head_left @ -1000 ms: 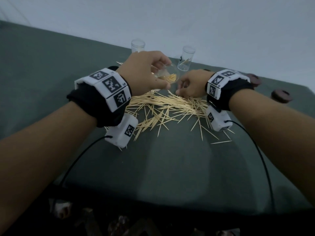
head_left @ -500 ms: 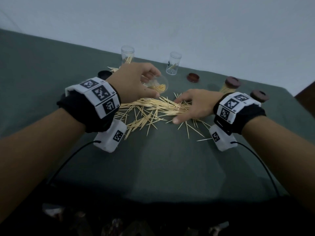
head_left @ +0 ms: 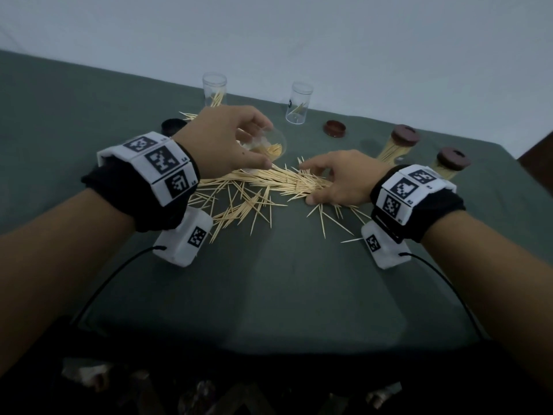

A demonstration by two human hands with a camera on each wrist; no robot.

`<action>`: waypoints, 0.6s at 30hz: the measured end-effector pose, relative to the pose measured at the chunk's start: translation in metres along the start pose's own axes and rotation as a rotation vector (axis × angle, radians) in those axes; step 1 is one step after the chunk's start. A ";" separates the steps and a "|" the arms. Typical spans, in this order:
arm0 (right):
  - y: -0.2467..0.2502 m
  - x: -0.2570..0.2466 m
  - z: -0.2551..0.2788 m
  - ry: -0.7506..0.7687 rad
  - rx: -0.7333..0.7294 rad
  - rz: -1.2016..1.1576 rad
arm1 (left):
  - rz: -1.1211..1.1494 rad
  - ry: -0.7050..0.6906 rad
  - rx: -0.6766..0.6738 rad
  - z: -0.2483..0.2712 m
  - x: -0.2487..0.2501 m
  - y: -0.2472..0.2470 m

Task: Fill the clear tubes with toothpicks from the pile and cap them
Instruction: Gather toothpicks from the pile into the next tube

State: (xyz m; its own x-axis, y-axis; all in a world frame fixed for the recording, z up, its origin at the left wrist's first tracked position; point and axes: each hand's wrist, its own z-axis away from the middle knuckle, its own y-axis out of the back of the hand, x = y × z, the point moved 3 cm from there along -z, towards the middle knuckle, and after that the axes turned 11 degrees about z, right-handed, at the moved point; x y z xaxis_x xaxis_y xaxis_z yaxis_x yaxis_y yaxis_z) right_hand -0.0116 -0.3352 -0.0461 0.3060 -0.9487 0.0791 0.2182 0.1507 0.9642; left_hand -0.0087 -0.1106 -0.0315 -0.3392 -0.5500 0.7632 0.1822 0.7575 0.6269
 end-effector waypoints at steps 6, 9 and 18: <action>0.005 0.000 0.005 -0.072 0.010 -0.010 | 0.005 -0.003 -0.002 0.001 0.001 0.001; 0.005 -0.008 0.000 -0.037 0.038 -0.044 | 0.007 -0.002 -0.001 0.000 0.001 0.002; 0.004 -0.022 -0.014 0.007 0.076 0.028 | 0.022 0.010 0.013 0.000 -0.003 0.009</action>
State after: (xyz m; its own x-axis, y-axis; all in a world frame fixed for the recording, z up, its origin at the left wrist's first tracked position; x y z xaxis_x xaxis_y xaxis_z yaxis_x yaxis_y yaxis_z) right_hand -0.0040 -0.3098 -0.0472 0.3171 -0.9426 0.1045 0.1391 0.1553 0.9780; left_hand -0.0056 -0.1021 -0.0276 -0.3256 -0.5369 0.7782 0.1772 0.7739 0.6081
